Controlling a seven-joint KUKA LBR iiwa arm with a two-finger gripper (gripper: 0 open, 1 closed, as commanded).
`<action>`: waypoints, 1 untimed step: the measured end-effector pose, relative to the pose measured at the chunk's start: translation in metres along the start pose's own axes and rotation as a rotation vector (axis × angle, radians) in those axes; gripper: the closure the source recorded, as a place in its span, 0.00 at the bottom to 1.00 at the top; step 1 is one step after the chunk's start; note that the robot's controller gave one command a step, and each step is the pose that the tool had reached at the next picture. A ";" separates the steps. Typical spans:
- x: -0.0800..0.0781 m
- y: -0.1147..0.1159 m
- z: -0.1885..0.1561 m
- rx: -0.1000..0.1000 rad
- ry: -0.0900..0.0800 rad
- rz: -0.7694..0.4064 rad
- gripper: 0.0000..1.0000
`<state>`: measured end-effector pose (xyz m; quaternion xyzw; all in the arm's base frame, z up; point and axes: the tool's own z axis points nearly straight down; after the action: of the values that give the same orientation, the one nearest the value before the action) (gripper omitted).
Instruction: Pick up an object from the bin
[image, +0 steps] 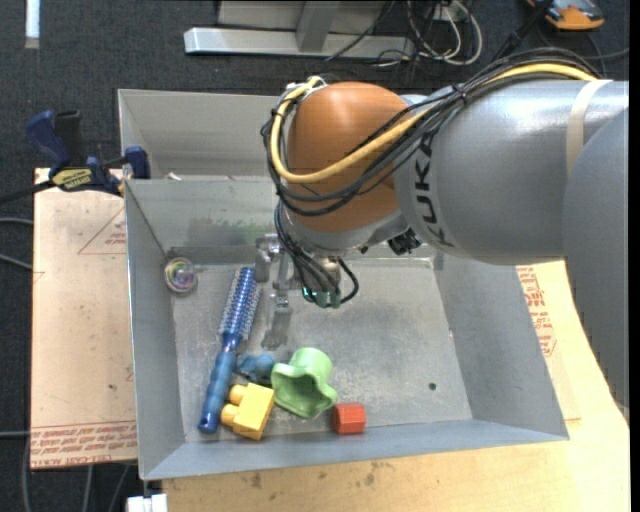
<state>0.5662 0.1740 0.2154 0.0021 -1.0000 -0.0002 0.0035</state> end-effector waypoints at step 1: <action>0.038 0.007 0.056 0.001 0.000 0.098 0.00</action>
Offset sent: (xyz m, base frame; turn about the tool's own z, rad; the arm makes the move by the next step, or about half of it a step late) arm -0.0366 0.0056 -0.0523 0.1020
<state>0.5273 0.1806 0.1596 -0.0472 -0.9989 0.0004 0.0036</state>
